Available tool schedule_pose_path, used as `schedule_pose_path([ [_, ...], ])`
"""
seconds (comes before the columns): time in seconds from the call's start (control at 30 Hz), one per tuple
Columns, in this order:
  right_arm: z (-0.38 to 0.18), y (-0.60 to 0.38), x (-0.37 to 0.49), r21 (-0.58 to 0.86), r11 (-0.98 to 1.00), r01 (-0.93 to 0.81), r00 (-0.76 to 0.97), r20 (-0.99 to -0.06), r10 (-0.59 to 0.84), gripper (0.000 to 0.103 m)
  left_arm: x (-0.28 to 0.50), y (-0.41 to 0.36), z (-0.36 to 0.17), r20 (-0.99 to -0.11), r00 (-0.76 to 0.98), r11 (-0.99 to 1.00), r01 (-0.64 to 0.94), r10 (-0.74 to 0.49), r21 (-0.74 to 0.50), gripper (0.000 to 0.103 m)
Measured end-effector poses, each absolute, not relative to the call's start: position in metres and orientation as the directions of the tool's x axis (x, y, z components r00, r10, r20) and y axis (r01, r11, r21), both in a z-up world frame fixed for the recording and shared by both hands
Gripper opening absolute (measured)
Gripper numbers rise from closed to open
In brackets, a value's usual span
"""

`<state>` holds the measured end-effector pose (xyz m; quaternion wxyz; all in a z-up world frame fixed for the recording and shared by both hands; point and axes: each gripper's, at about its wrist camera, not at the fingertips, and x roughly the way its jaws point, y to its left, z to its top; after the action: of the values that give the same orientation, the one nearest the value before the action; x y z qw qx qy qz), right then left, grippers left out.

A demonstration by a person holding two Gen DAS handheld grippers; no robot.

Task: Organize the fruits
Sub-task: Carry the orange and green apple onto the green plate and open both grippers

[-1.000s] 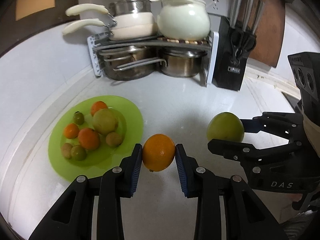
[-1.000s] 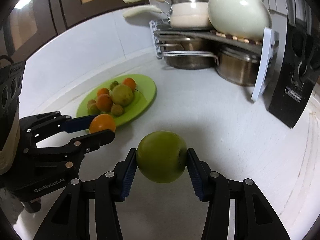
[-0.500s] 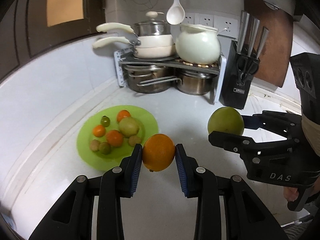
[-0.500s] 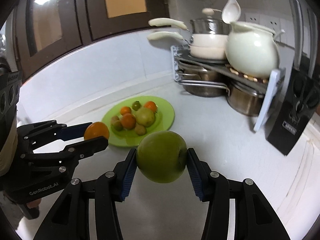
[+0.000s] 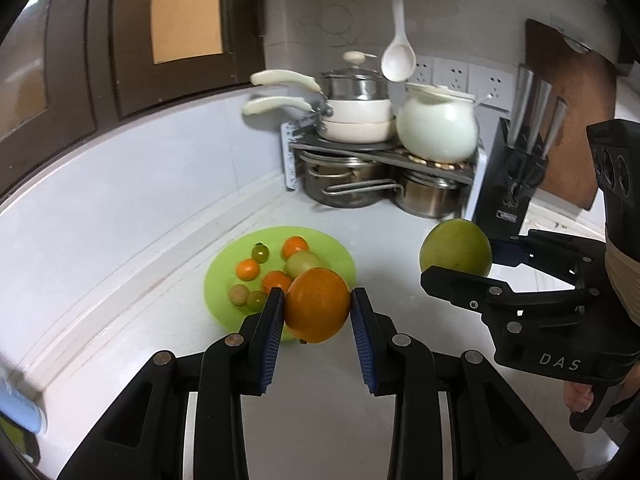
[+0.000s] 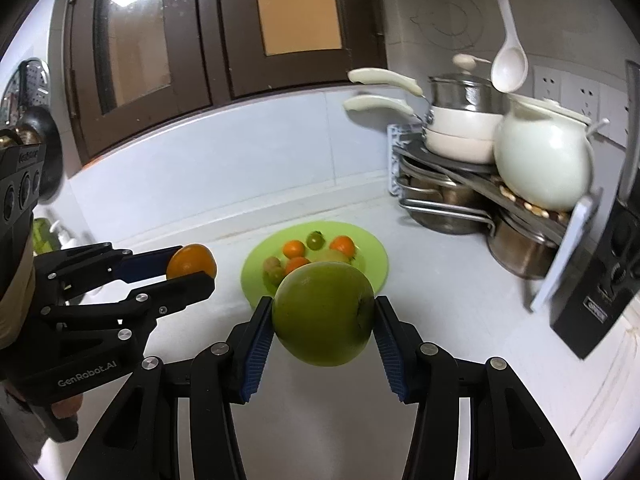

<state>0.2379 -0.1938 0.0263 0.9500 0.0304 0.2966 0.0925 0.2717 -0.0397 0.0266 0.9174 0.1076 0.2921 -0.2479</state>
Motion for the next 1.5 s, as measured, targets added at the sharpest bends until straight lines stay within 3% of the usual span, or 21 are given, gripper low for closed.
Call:
schedule_pose_path([
  [0.77,0.033,-0.162,0.32,0.079,0.955,-0.285,0.77,-0.574,0.278,0.05,0.338,-0.018,0.025,-0.596,0.741,0.914,0.404,-0.309,0.028,0.034],
  [1.5,-0.011,-0.151,0.417,0.072,0.947,-0.314,0.702,-0.654,0.283,0.05,0.436,-0.012,-0.029,-0.69,0.655,0.903,0.43,-0.309,0.005,0.034],
])
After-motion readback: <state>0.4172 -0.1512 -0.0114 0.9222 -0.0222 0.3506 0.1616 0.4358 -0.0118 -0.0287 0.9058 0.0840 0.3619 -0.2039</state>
